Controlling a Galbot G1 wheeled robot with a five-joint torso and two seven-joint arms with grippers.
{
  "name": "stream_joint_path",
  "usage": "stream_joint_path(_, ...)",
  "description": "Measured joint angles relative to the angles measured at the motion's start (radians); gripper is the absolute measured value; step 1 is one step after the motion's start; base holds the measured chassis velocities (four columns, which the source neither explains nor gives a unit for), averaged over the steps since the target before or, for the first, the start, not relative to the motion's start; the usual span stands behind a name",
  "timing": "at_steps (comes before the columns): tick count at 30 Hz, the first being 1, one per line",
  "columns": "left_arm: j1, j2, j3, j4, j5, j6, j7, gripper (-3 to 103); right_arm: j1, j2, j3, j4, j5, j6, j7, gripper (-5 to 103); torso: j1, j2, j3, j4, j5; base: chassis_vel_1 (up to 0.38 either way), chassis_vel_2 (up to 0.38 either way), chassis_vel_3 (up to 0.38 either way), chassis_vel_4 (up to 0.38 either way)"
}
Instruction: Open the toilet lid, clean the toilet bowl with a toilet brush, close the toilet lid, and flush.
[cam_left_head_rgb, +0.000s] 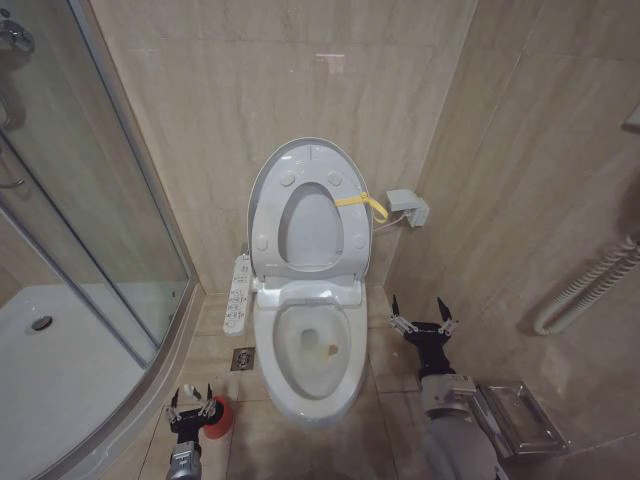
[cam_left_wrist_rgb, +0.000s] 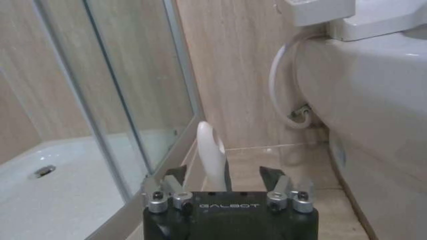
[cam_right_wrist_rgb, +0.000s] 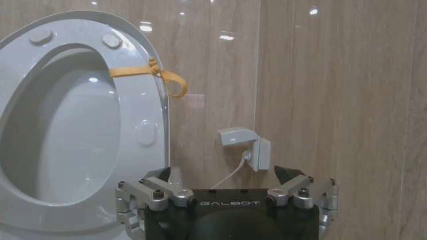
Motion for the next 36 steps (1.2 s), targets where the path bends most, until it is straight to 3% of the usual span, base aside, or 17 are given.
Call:
stream_joint_path(1, -0.008, 0.000, -0.003, 0.014, 0.001, -0.016, 0.017, 68, 0.000, 0.000, 0.000, 0.000, 0.000, 0.000, 0.000, 100, 0.000, 0.000, 0.000, 0.0000, 0.0001, 0.000, 0.000, 0.000, 0.000)
stream_joint_path(7, -0.025, 0.002, -0.010, 0.051, 0.000, -0.061, 0.066, 68, 0.000, 0.000, 0.000, 0.000, 0.000, 0.000, 0.000, 100, 0.000, 0.000, 0.000, -0.0001, 0.0001, 0.000, 0.000, 0.000, 0.000)
stream_joint_path(8, -0.028, 0.002, -0.011, 0.060, 0.000, -0.070, 0.074, 40, 0.000, 0.000, 0.000, 0.000, 0.000, 0.000, 0.000, 100, 0.000, 0.000, 0.000, 0.0000, 0.0000, 0.000, 0.000, 0.000, 0.000)
stream_joint_path(16, -0.031, 0.002, -0.011, 0.061, 0.001, -0.085, 0.080, 40, 0.000, 0.000, 0.000, 0.000, 0.000, 0.000, 0.000, 100, 0.000, 0.000, 0.000, -0.0001, -0.0002, 0.000, 0.000, 0.000, 0.000)
stream_joint_path(17, -0.029, 0.002, -0.011, 0.051, 0.002, -0.089, 0.080, 20, 0.000, 0.000, 0.000, 0.000, 0.000, 0.000, 0.000, 100, 0.000, 0.000, 0.000, 0.0002, 0.0003, 0.000, 0.000, 0.000, 0.000)
stream_joint_path(33, 0.036, 0.002, 0.001, -0.142, -0.005, -0.101, 0.080, 20, 0.000, 0.000, 0.000, 0.000, 0.000, 0.000, 0.000, 100, 0.000, 0.000, 0.000, 0.0000, 0.0000, 0.000, 0.000, 0.000, 0.000)
stream_joint_path(36, 0.077, 0.012, 0.002, -0.236, -0.006, -0.101, 0.078, 20, 0.000, 0.000, 0.000, 0.000, 0.000, 0.000, 0.000, 100, 0.000, 0.000, 0.000, -0.0001, 0.0000, 0.000, 0.000, 0.000, 0.000)
